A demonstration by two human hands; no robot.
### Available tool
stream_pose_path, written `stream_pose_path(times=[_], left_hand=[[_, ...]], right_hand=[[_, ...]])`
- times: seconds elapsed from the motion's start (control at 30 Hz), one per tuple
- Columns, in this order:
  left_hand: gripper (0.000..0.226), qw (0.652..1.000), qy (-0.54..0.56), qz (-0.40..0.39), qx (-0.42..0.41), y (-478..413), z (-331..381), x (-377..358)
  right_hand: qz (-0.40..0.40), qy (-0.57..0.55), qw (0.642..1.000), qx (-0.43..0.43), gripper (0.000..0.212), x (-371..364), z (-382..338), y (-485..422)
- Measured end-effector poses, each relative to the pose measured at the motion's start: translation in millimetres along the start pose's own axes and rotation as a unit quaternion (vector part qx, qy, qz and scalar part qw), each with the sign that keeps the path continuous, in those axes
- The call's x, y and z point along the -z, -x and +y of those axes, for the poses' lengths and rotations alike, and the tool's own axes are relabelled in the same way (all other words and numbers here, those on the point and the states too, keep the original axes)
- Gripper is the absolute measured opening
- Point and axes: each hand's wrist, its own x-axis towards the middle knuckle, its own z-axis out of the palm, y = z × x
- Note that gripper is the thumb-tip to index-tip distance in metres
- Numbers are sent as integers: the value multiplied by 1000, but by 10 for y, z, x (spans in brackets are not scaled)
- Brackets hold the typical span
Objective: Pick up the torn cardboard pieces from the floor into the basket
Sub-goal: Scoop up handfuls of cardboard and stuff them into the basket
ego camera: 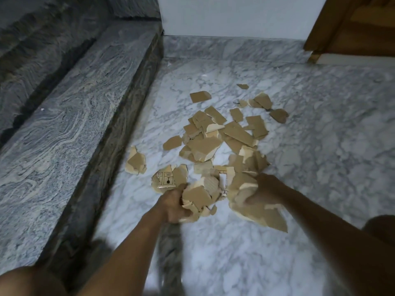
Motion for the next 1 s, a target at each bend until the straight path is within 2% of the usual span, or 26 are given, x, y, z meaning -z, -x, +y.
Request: stream_pose_path(times=[0.1,0.2,0.3,0.43,0.6,0.7,0.8,0.9,1.0], left_hand=[[71,992,90,74,42,51,-129,208],[65,984,109,114,86,116,-281,415],[50,983,68,116,124,160,-421,491],[41,980,70,109,150,186,-538,565],[35,963,119,139,198,144,-592,686],[49,973,109,111,173,32,-585,814],[60,987,74,42,138,-104,-420,885],[88,994,-10,34,103,-344,-290,794],[83,993,-50,43,97,-429,-244,558]], right_hand=[[38,-49,998,32,94,250,-153,-150],[28,-77,997,3,95,202,-524,-250],[37,-112,993,-20,88,-165,-900,-361],[130,-171,974,-68,82,-492,-1033,-395],[86,-236,968,-23,79,-521,-943,-419],[81,-165,982,47,77,-283,-823,-345],[62,4,995,84,59,42,-673,-245],[28,112,988,100,56,45,-518,-175],[69,163,978,110,39,-261,-472,-22]])
